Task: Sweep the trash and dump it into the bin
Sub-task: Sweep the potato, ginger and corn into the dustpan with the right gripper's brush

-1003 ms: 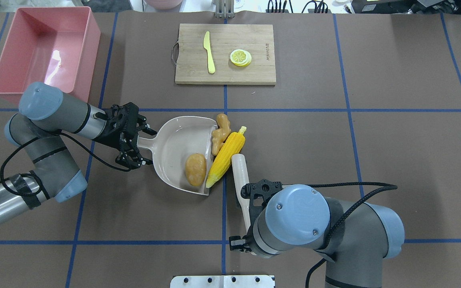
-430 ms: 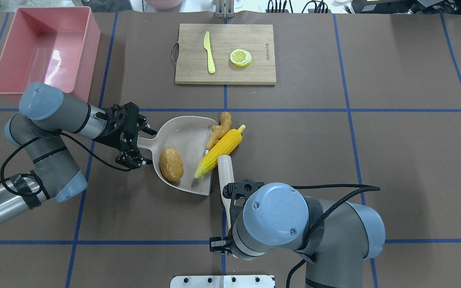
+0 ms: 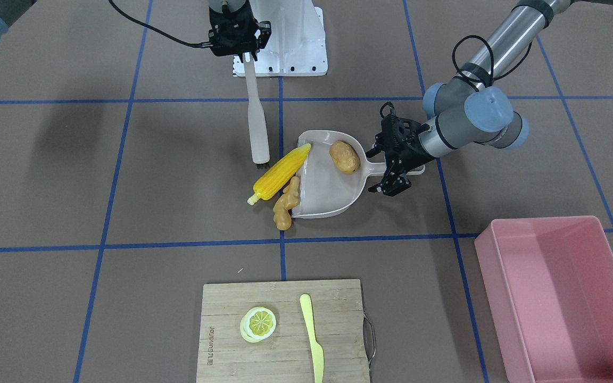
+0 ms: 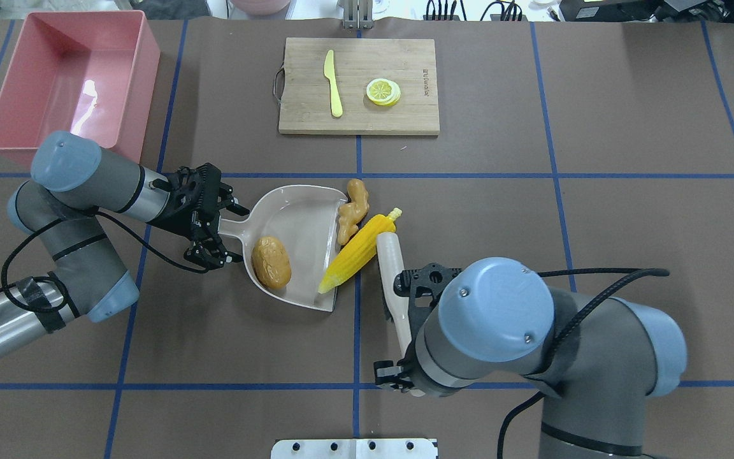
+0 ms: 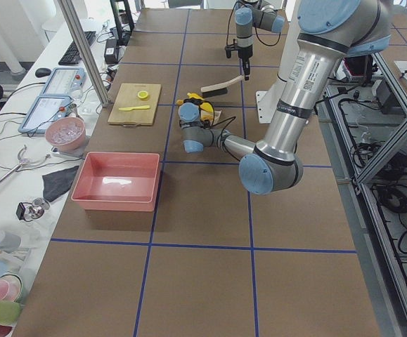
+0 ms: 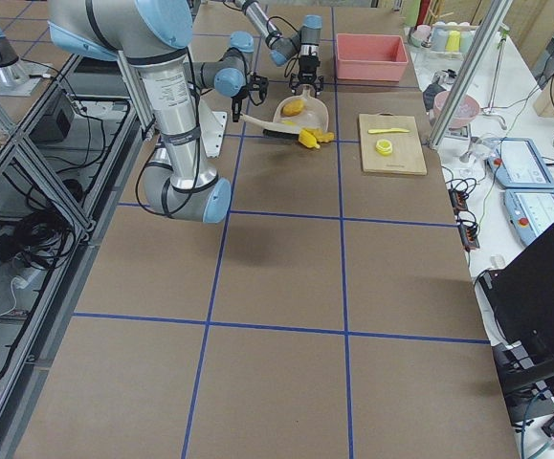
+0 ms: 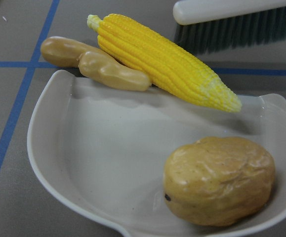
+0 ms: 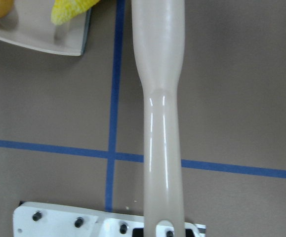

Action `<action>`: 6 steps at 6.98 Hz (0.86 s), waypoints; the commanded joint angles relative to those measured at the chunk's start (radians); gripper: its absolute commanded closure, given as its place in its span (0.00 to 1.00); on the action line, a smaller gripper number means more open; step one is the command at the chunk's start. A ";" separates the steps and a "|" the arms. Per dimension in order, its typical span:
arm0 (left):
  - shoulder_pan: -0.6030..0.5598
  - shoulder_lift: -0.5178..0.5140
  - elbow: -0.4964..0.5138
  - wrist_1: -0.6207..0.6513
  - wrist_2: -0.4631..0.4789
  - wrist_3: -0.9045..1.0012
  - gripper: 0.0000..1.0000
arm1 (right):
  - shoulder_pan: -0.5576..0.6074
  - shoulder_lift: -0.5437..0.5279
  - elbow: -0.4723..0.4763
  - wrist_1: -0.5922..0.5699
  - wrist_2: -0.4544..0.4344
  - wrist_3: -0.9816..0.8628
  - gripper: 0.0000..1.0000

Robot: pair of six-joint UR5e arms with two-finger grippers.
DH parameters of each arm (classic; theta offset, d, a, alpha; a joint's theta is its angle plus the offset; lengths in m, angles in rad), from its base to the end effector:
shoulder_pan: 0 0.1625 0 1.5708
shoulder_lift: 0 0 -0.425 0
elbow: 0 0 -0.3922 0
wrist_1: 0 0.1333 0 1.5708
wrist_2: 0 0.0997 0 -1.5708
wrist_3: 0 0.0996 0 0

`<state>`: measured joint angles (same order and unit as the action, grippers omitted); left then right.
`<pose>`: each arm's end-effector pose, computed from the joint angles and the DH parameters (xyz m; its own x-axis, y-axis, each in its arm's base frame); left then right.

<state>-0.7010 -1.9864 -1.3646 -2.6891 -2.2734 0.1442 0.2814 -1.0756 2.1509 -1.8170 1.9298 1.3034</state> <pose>0.4546 -0.4739 0.3913 -0.0137 0.9998 -0.0144 -0.1839 0.0117 0.9829 -0.4766 -0.2401 0.1809 0.6289 -0.0757 0.7738 0.1607 0.9864 -0.0341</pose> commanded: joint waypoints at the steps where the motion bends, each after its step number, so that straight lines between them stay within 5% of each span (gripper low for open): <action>1: 0.000 0.000 0.002 0.000 0.000 0.000 0.04 | 0.059 -0.044 0.017 -0.044 0.003 -0.100 1.00; 6: 0.002 -0.002 0.002 0.000 0.002 0.000 0.04 | 0.133 0.020 -0.139 -0.038 -0.012 -0.226 1.00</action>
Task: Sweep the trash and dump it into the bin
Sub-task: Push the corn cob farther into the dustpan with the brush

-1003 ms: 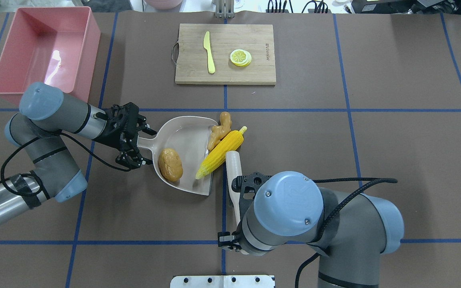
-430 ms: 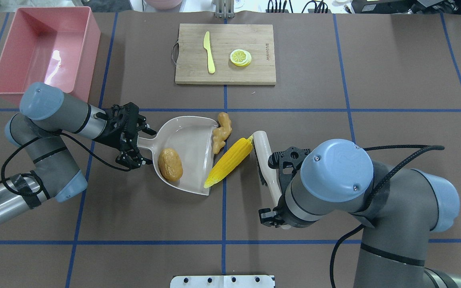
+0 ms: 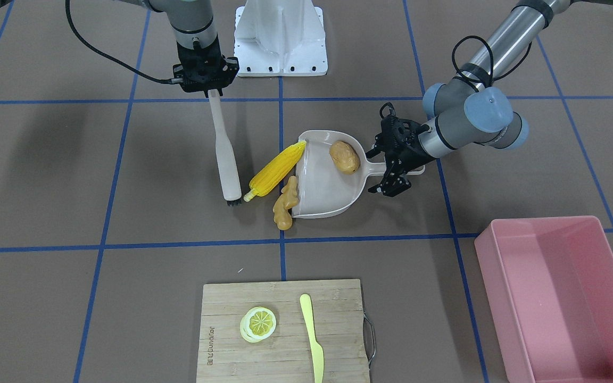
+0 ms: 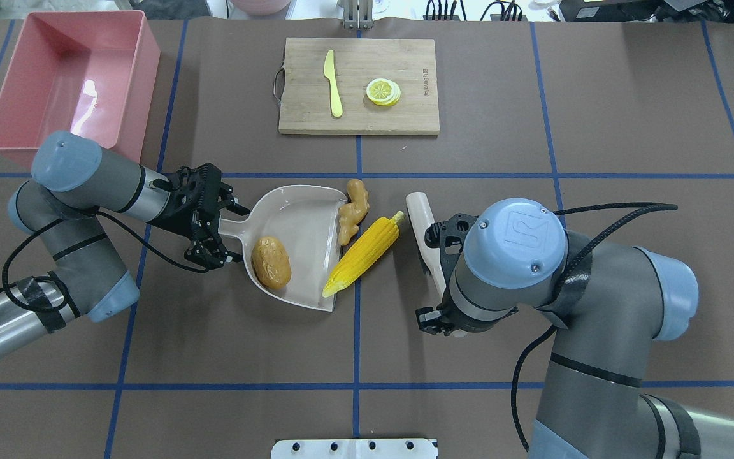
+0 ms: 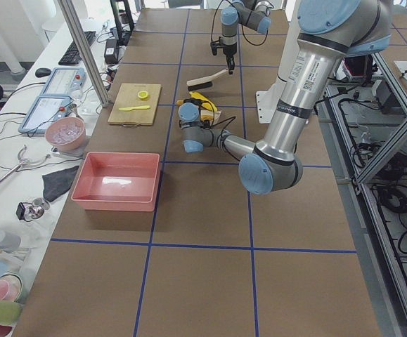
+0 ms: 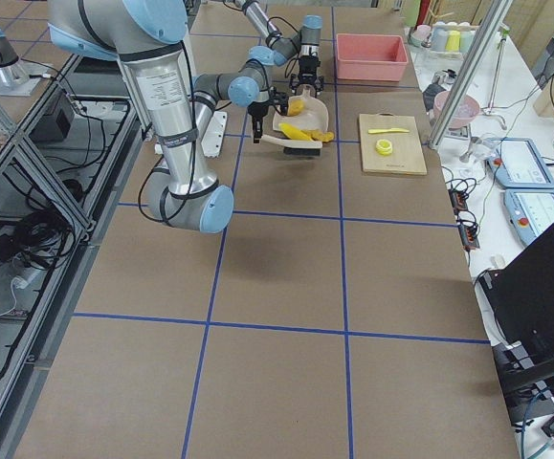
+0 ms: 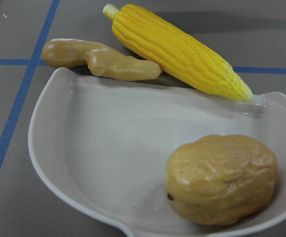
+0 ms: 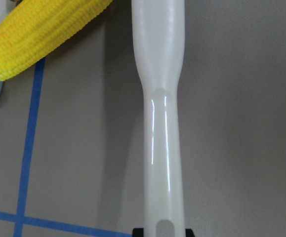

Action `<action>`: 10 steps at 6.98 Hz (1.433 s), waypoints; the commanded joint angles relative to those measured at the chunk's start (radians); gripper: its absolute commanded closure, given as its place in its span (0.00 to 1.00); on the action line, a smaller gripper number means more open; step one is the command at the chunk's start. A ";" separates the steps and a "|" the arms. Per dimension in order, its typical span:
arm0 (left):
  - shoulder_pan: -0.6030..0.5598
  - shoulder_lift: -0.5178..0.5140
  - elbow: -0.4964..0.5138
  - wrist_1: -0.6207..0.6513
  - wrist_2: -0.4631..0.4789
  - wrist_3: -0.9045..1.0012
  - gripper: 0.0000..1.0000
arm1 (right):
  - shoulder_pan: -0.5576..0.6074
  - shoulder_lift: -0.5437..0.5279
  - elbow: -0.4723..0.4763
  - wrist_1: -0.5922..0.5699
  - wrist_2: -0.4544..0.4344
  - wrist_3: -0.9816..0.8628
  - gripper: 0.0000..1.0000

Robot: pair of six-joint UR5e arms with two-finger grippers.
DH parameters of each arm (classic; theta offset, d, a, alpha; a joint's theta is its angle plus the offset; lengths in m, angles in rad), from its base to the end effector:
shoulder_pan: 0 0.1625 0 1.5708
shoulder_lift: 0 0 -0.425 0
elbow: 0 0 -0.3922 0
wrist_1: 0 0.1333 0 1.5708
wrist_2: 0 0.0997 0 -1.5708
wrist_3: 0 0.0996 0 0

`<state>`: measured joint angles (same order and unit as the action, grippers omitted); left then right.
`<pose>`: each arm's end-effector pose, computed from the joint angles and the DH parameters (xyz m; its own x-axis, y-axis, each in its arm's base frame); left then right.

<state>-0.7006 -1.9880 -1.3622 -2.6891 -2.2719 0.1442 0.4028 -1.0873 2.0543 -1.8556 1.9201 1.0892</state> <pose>0.4553 -0.4743 0.3915 -0.0126 0.9998 -0.0147 -0.1847 0.0121 0.9827 -0.4732 -0.3095 0.2257 0.7115 -0.1699 0.6818 0.1803 0.9820 0.0566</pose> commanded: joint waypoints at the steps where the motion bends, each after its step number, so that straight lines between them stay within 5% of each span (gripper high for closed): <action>1: 0.001 0.000 0.000 0.000 0.000 0.000 0.04 | 0.033 0.055 -0.084 0.006 -0.013 -0.049 1.00; 7: 0.003 0.000 0.006 0.000 0.002 0.000 0.04 | 0.060 0.150 -0.258 0.086 -0.062 -0.233 1.00; 10: 0.003 0.000 0.008 0.000 0.000 0.002 0.04 | 0.038 0.191 -0.260 0.095 -0.044 -0.230 1.00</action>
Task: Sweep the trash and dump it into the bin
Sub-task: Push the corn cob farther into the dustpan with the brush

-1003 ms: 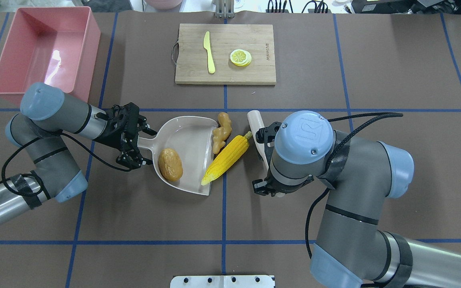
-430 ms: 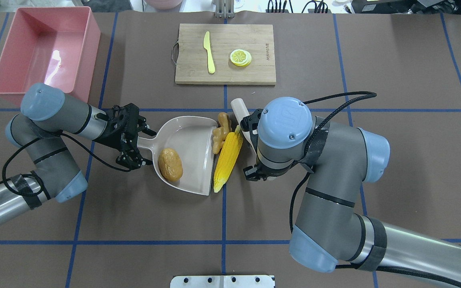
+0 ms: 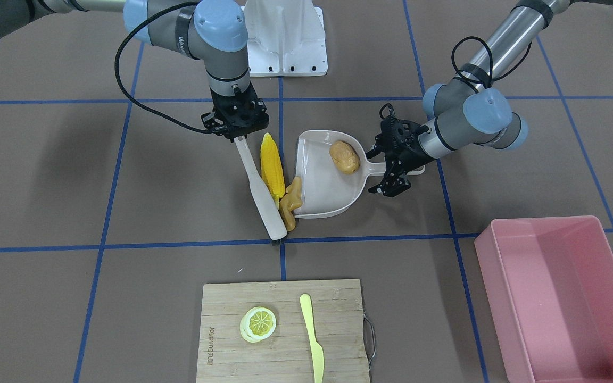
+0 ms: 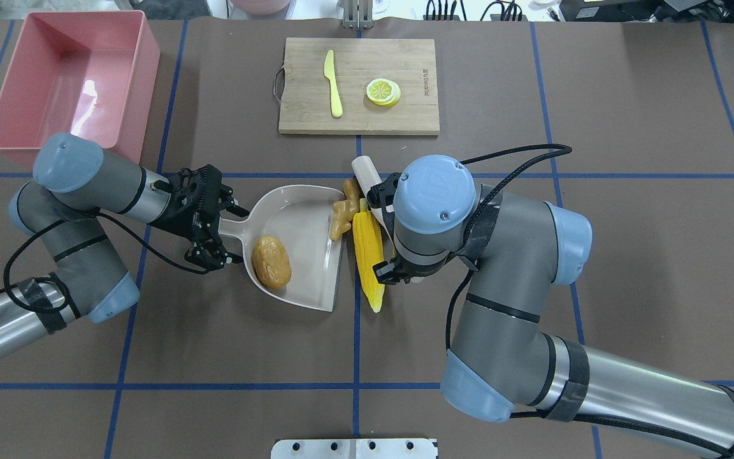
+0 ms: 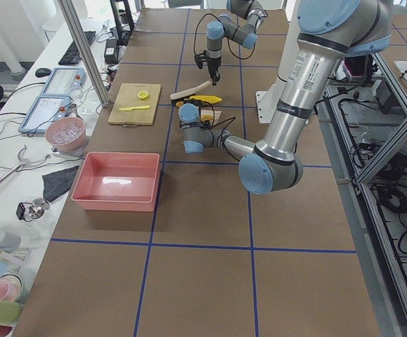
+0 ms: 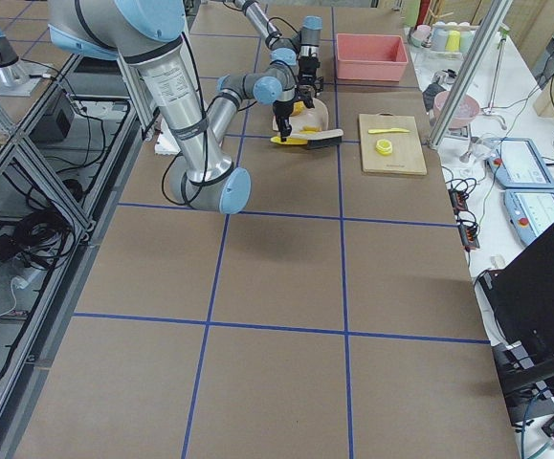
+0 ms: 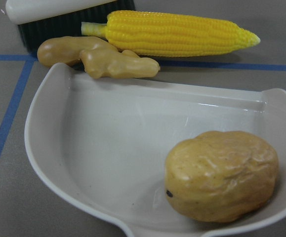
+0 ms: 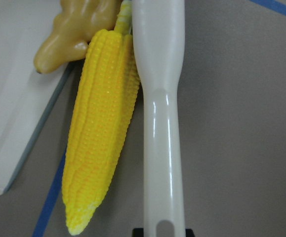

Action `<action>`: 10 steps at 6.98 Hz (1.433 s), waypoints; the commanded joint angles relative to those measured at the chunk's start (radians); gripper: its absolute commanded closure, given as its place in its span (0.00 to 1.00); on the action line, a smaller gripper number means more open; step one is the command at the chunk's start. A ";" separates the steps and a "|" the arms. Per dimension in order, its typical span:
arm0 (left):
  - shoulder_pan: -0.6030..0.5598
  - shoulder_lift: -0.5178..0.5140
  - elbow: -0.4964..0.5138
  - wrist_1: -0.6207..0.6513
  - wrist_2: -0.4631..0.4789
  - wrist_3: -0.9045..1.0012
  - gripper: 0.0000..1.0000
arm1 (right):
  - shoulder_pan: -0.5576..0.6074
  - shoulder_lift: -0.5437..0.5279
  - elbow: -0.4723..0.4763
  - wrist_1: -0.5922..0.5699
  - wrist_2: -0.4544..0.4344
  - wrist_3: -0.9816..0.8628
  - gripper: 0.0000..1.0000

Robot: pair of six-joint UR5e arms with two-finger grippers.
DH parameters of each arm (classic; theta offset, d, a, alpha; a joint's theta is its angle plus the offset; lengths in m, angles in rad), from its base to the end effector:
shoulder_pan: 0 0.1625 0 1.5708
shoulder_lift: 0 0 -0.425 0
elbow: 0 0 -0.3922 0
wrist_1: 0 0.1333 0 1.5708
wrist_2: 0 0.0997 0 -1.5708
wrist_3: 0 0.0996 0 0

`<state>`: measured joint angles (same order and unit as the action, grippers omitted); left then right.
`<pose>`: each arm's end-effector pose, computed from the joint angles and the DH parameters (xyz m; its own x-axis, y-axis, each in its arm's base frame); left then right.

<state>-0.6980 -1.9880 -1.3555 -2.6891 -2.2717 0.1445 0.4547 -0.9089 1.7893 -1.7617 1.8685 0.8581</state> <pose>0.4574 -0.4738 0.3947 -0.0150 0.9997 -0.0187 -0.1898 0.0156 0.9817 -0.5369 -0.3783 0.2054 0.6894 -0.3588 0.6293 0.2624 0.9334 0.2447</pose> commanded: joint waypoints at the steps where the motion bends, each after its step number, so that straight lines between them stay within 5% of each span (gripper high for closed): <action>1: 0.000 0.000 0.001 0.000 0.000 0.001 0.04 | -0.034 0.021 0.008 -0.001 0.017 0.013 1.00; 4: 0.000 0.000 0.001 0.000 0.000 0.000 0.04 | -0.064 0.027 0.048 -0.027 0.038 0.049 1.00; 7: 0.000 0.000 0.001 0.000 0.000 0.001 0.04 | 0.011 -0.049 0.209 -0.182 0.095 -0.052 1.00; 10: 0.000 -0.003 0.001 0.000 0.001 0.000 0.04 | -0.046 -0.080 0.222 -0.182 0.084 -0.016 1.00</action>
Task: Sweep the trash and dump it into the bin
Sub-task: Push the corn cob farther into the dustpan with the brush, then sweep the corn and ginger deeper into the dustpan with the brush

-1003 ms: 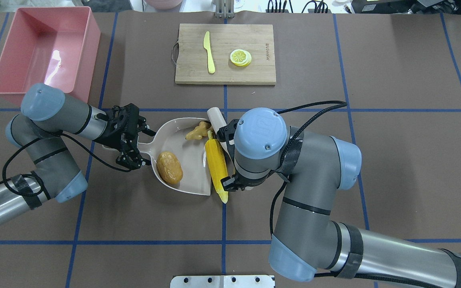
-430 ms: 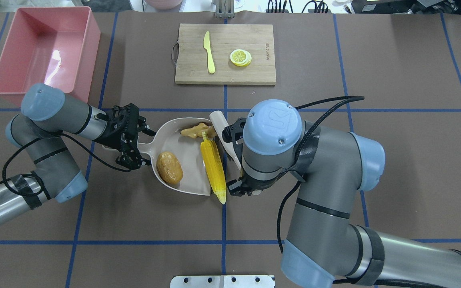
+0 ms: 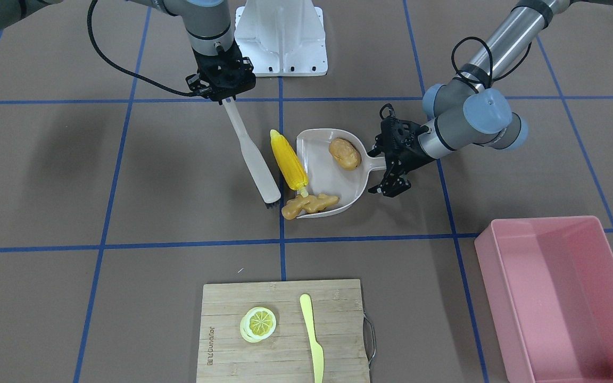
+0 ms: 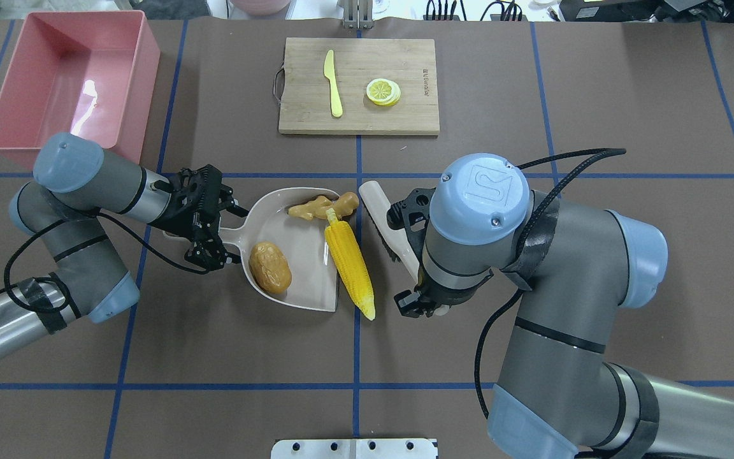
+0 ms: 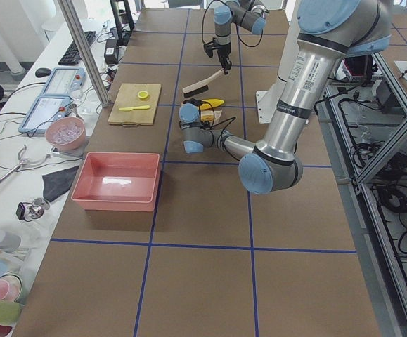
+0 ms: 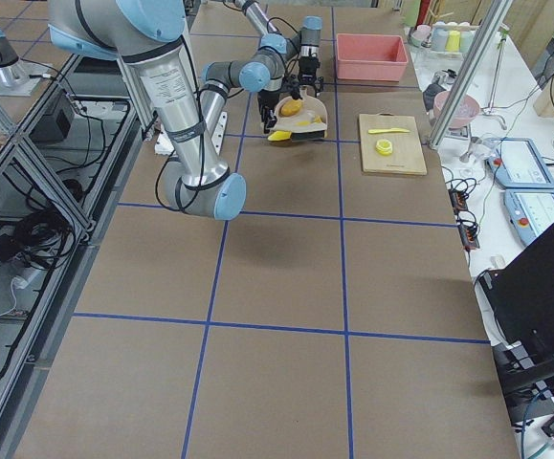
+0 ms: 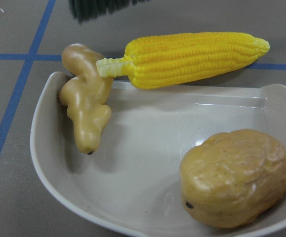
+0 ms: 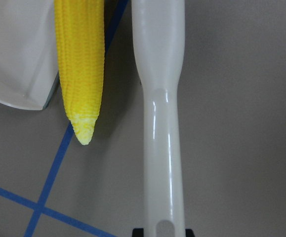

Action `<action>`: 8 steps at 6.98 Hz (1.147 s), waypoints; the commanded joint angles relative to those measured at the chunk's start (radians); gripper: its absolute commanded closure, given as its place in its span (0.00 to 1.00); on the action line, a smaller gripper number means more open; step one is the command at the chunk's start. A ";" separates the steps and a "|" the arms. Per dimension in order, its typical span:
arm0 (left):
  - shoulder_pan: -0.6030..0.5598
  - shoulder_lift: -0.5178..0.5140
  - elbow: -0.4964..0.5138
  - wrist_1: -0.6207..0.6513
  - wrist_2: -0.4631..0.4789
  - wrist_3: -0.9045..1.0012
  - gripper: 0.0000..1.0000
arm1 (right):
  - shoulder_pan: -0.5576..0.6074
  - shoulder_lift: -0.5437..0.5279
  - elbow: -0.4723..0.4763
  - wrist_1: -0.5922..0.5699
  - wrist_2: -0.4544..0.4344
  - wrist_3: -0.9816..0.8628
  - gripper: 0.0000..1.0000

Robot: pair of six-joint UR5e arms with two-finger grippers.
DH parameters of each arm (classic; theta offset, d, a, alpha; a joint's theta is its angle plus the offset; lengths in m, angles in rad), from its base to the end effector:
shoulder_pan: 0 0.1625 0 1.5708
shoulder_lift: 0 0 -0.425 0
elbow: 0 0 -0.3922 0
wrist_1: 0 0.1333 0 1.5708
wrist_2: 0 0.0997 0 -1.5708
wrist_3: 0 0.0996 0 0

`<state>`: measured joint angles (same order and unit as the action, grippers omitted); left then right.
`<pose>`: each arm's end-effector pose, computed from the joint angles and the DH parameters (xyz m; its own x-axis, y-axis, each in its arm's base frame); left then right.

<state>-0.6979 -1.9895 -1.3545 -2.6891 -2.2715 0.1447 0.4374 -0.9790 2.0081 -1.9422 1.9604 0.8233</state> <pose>0.4578 -0.4741 0.3942 -0.0149 0.9997 -0.0182 -0.1895 0.0150 0.9818 -0.4800 -0.3298 0.1911 0.6492 -0.3907 0.6527 0.3542 0.9146 0.1951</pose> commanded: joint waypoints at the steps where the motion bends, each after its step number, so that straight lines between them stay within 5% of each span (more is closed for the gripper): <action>1: 0.000 -0.002 0.000 0.000 0.001 -0.002 0.04 | -0.028 -0.023 0.011 -0.004 0.004 0.034 1.00; 5: 0.000 -0.012 0.000 0.000 0.000 -0.074 0.04 | -0.098 -0.081 0.138 -0.067 0.044 0.192 1.00; 8: 0.000 -0.014 0.000 0.000 0.001 -0.082 0.04 | -0.181 -0.055 0.121 -0.060 0.028 0.211 1.00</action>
<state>-0.6980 -2.0031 -1.3546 -2.6891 -2.2705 0.0642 0.2771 -1.0459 2.1347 -2.0050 1.9915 1.0277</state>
